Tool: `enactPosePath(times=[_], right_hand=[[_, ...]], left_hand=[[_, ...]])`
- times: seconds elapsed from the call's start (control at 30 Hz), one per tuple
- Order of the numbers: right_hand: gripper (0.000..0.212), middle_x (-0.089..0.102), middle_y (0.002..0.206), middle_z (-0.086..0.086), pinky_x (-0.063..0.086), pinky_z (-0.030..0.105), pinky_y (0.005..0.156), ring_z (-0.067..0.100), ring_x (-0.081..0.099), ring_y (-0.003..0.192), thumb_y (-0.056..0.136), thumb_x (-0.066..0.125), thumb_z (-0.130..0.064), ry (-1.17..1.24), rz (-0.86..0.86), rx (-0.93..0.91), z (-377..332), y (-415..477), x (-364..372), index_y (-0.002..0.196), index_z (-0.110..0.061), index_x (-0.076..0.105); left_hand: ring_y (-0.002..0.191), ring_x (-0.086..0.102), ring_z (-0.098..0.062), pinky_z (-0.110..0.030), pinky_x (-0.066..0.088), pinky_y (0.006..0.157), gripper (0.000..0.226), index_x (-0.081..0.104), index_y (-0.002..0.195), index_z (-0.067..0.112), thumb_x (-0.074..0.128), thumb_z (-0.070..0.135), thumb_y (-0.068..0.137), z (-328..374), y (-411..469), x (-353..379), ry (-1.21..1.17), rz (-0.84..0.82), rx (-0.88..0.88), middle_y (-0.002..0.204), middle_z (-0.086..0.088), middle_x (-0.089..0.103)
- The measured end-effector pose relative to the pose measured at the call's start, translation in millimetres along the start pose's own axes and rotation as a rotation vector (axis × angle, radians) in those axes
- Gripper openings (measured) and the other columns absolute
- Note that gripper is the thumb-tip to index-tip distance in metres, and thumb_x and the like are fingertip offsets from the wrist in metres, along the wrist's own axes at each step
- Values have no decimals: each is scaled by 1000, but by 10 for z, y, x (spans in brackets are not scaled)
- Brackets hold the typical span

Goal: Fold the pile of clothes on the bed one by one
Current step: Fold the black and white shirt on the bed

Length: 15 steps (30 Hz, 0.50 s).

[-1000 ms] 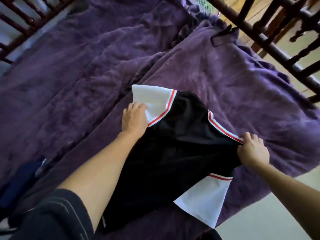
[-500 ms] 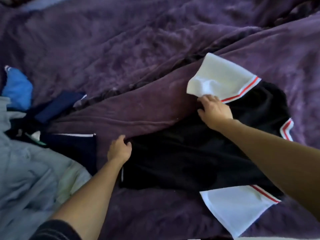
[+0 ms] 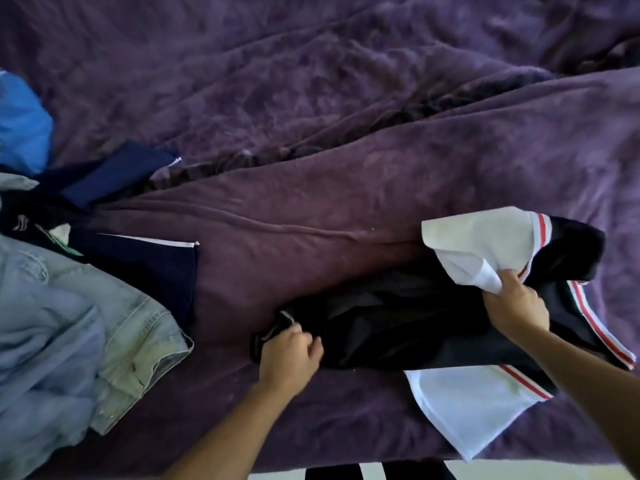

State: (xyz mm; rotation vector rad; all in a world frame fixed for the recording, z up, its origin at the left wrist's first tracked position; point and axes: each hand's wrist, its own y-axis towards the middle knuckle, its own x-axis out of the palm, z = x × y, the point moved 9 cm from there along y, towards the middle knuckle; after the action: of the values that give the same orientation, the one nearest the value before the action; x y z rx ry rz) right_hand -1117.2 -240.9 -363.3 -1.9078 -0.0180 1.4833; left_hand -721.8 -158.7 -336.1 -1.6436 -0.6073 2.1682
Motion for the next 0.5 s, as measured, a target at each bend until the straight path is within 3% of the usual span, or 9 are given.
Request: enactPosePath(times=[0.07, 0.1, 0.17, 0.23, 0.3, 0.37, 0.43, 0.5], right_hand=[[25, 57, 84, 21, 36, 40, 67, 37, 47, 73, 87, 53, -31, 45, -26, 3, 8, 28, 49, 105, -14, 48], [26, 60, 87, 22, 36, 39, 67, 38, 50, 76, 86, 55, -33, 70, -25, -11, -30, 51, 60, 103, -13, 49], [24, 63, 86, 19, 37, 39, 65, 36, 51, 75, 85, 55, -36, 141, 5, -39, -139, 78, 42, 94, -14, 49], [20, 62, 80, 15, 37, 37, 63, 35, 52, 72, 86, 54, -34, 244, 77, -61, -284, 77, -58, 88, -15, 47], [15, 62, 78, 10, 37, 35, 65, 34, 55, 75, 85, 54, -28, 391, 178, -83, -462, 77, -275, 87, -16, 45], [14, 65, 82, 10, 36, 32, 67, 35, 58, 82, 82, 52, -25, 524, 273, -105, -677, 115, -575, 91, -16, 46], [23, 65, 92, 18, 31, 29, 68, 39, 58, 89, 80, 49, -25, 567, 367, -135, -907, 217, -906, 98, -11, 49], [31, 64, 104, 23, 34, 34, 75, 41, 57, 96, 81, 48, -22, 554, 414, -154, -1144, 375, -1175, 109, -7, 51]], left_hand=[[85, 60, -28, -38, 51, 65, 18, 65, 81, 14, 65, 32, 84, -37, 186, -292, -34, 266, -4, 93, -7, 60], [95, 57, -30, -40, 51, 74, 23, 65, 99, 15, 65, 33, 84, -107, 325, -335, -67, 267, -63, 103, -8, 58], [113, 52, -30, -41, 47, 88, 48, 52, 129, 22, 64, 39, 86, -321, 599, -148, -229, 40, -275, 121, -6, 53], [107, 59, -27, -37, 50, 86, 38, 61, 118, 19, 68, 33, 84, -358, 727, 67, -364, -168, -378, 113, -6, 62], [87, 66, -27, -36, 53, 73, 13, 68, 83, 12, 73, 24, 80, -287, 787, -10, -410, -153, -322, 86, -6, 69], [74, 64, -23, -30, 46, 65, 12, 67, 72, 10, 77, 17, 76, -273, 805, -312, -468, 17, -226, 75, -4, 65], [72, 59, -17, -20, 39, 66, 11, 72, 78, 6, 79, 12, 73, -325, 795, -776, -536, 253, -151, 79, -4, 64], [76, 59, -14, -17, 40, 73, 14, 74, 87, 3, 77, 12, 77, -429, 813, -1233, -576, 441, -121, 86, -7, 65]])
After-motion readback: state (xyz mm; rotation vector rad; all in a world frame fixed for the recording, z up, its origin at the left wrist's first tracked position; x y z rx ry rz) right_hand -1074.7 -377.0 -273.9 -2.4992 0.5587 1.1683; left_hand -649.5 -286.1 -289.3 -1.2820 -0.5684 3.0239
